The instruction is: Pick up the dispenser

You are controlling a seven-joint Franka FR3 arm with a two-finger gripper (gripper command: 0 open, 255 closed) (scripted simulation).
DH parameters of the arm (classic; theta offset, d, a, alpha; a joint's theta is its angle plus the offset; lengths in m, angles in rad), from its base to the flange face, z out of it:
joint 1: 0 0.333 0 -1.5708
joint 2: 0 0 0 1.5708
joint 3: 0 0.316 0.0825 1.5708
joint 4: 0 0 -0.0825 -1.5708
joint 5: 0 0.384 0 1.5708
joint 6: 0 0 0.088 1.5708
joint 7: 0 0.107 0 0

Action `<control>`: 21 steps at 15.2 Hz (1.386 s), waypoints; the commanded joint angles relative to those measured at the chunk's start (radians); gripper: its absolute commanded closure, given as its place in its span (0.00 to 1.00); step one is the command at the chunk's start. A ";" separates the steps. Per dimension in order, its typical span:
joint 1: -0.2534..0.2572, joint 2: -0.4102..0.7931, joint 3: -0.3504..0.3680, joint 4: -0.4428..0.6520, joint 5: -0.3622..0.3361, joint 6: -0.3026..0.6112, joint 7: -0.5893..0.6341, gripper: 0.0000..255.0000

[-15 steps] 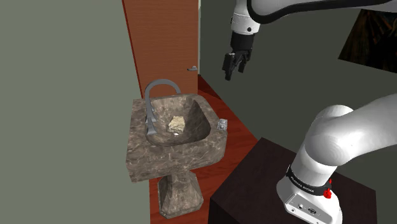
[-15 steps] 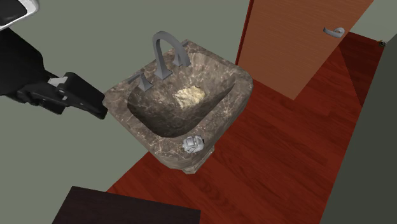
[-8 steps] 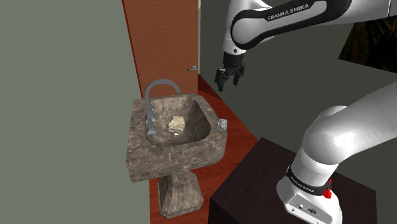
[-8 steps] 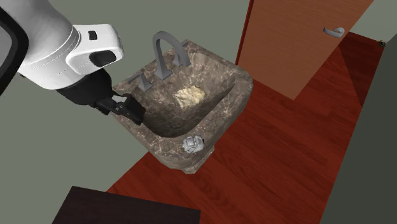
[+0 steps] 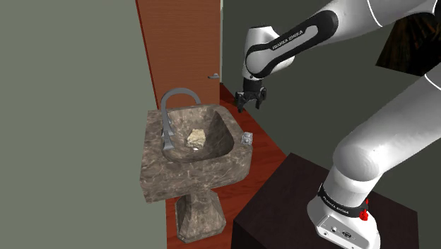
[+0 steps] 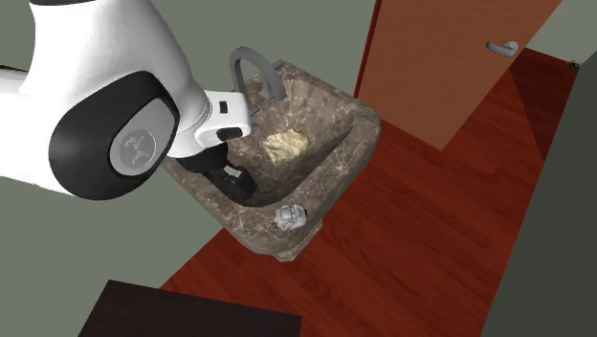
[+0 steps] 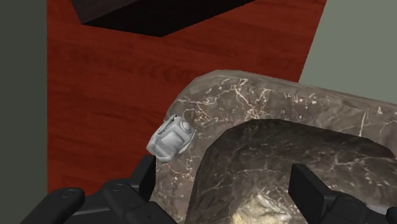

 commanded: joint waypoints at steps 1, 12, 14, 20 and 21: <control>-0.020 0.080 -0.009 0.007 -0.003 0.068 0.032 0.00; -0.092 0.477 -0.062 0.092 0.022 0.338 0.187 0.00; -0.103 0.550 -0.072 0.118 0.038 0.379 0.206 0.00; -0.116 0.666 -0.078 0.151 0.062 0.453 0.220 0.00; -0.116 0.679 -0.078 0.153 0.063 0.465 0.220 0.00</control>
